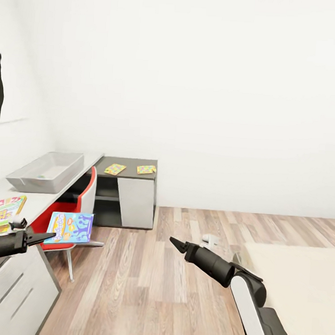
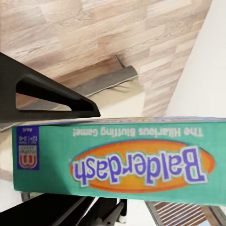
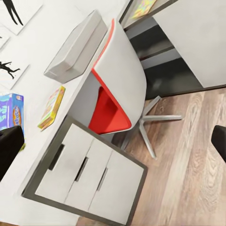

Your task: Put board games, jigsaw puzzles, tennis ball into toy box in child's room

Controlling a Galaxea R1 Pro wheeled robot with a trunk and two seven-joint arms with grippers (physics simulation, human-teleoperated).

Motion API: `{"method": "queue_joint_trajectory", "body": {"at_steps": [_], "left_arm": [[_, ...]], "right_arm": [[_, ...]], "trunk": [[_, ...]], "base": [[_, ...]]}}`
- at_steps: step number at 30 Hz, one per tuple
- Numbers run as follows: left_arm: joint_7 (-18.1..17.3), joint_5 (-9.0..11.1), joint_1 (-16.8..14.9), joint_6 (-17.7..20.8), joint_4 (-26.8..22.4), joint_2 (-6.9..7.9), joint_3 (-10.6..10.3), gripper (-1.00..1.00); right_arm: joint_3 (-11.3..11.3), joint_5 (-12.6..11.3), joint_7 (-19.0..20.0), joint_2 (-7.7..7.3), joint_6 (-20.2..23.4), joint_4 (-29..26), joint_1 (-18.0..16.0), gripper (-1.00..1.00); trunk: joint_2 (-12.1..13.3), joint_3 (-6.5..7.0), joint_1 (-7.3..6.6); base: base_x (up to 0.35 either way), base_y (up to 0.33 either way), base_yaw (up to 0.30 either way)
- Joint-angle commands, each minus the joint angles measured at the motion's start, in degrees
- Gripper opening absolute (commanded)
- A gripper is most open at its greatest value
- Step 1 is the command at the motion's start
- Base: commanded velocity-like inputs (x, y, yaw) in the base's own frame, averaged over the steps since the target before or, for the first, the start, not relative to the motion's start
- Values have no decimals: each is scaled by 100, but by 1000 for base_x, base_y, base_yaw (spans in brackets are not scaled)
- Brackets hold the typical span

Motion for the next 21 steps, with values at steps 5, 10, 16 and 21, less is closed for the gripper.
{"method": "queue_joint_trajectory", "body": {"at_steps": [5, 10, 16, 21], "left_arm": [[-25, 21, 14, 64, -324, 3, 1, -100], [-25, 547, 32, 70, -483, 52, -20, -100], [-25, 987, 51, 81, -871, 51, -411, -100], [-25, 1058, 77, 87, -1004, 66, -651, -100]], "right_arm": [[-11, 3, 16, 3, 28, -2, -4, 100], [-36, 3, 35, -2, 28, -6, -4, 100], [-67, 3, 33, -6, 28, -3, -4, 100], [-84, 3, 22, -6, 28, 1, -4, 100]], "trunk": [[196, 70, -110], [397, 154, -219], [637, 261, -351], [838, 350, -461]], "base": [[0, 0, 287], [0, 0, 286], [0, 0, 286], [0, 0, 287]]}}
